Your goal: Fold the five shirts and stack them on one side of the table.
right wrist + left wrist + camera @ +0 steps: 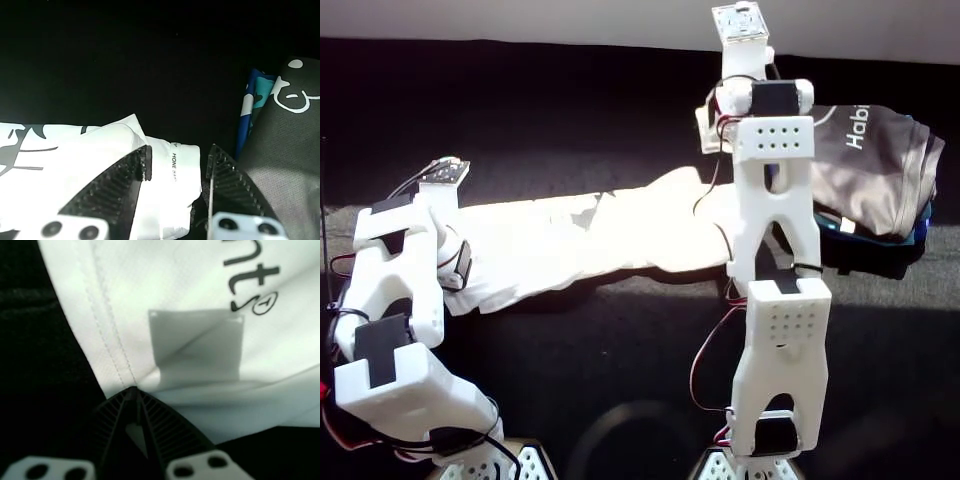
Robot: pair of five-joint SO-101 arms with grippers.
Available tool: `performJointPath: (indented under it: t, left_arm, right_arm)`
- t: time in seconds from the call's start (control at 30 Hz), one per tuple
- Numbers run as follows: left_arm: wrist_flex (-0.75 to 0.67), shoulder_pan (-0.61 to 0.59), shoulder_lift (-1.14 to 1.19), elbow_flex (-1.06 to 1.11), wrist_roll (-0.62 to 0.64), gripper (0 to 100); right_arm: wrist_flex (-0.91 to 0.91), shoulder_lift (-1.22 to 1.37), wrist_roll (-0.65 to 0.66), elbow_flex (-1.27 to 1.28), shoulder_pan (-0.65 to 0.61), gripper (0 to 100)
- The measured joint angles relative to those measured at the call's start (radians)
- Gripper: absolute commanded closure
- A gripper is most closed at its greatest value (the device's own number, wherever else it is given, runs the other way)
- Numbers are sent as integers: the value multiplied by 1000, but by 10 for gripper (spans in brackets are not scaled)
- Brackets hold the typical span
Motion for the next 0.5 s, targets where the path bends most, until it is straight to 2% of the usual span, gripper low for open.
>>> performJointPath:
  t: [0.17, 0.3, 0.5]
  left_arm:
    - [0, 0, 0, 0, 0, 991]
    - [8, 0, 2, -25, 0, 991]
    - [170, 0, 2, -222, 135, 989]
  right_arm:
    - [97, 9, 63, -25, -35, 828]
    - [146, 37, 104, 68, -112, 858]
    - [123, 68, 110, 152, -203, 858]
